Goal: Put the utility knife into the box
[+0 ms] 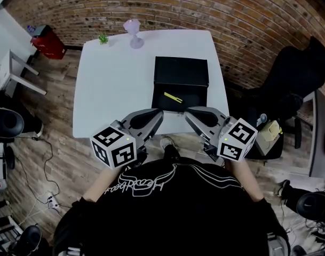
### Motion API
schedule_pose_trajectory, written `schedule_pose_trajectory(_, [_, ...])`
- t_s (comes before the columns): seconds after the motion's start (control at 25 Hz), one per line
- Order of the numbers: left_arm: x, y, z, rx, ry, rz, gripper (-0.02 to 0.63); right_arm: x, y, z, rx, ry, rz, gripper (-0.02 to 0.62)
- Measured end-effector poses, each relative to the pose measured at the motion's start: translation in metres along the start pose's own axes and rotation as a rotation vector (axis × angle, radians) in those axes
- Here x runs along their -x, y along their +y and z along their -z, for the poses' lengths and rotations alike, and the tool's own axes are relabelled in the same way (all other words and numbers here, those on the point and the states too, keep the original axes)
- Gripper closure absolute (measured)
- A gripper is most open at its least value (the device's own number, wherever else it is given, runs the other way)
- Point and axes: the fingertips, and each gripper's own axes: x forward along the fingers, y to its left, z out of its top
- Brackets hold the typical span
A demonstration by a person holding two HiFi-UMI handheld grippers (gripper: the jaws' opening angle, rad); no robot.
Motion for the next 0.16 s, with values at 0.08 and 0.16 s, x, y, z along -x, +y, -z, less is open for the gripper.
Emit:
schedule_pose_trajectory(0.08, [-0.0014, 0.0027, -0.0017, 0.0, 0.001, 0.0, 0.574, -0.0025, -0.0029, -0.001, 0.0, 0.004, 0.001, 0.594])
schedule_pose_trajectory(0.16, [-0.0031, 0.0056, -0.0039, -0.001, 0.003, 0.0, 0.574, -0.005, -0.0059, -0.0028, 0.003, 0.006, 0.002, 0.594])
